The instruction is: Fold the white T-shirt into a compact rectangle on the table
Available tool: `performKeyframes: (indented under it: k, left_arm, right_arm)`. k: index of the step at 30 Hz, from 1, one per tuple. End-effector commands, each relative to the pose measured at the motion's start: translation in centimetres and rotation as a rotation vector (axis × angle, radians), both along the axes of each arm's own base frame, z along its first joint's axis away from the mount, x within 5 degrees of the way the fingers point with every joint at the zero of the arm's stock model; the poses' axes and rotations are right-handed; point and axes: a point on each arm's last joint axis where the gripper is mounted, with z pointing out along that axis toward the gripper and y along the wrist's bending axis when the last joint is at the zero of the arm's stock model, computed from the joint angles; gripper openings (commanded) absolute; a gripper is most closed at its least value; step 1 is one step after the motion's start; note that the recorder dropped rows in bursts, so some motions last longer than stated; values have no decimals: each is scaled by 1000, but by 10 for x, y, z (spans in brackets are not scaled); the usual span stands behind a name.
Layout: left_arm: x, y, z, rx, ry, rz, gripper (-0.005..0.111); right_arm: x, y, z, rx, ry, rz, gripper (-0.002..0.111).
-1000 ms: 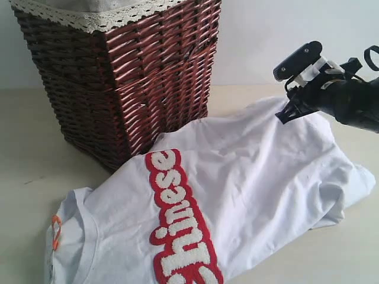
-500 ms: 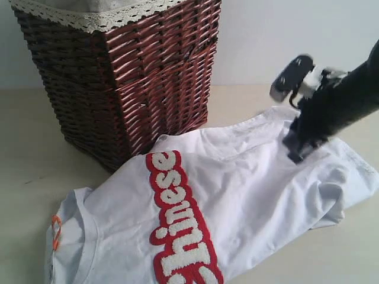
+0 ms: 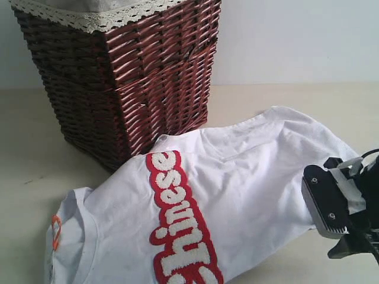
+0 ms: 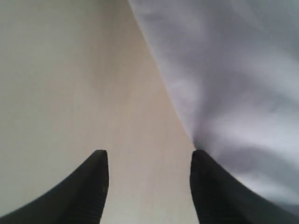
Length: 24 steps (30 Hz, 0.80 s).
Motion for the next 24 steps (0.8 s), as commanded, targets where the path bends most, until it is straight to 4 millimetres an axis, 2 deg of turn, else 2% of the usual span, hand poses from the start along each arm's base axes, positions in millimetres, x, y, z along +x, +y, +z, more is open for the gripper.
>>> performKeyframes:
  k: [1,5,12,17,21,24]
  left_arm:
    - [-1,0,1,-8,-8,-3,0]
    - [-1,0,1,-8,-8,-3,0]
    - [-1,0,1,-8,-8,-3,0]
    - [-1,0,1,-8,-8,-3,0]
    - [-1,0,1,-8,-8,-3,0]
    - [-1,0,1,-8,-8,-3,0]
  right_arm:
    - [4,-3,-7,-21,-88,-6,54]
    - [15,-4,-11,-24,-162,-95,54]
    - [16,-5,-31,-43,-99,-96,54]
    - [25,-6,-38,-42,-146,-202,51]
    - [29,-7,-39,-32,-175,-279,30]
    - [30,-7,-39,-26,-178,-314,7]
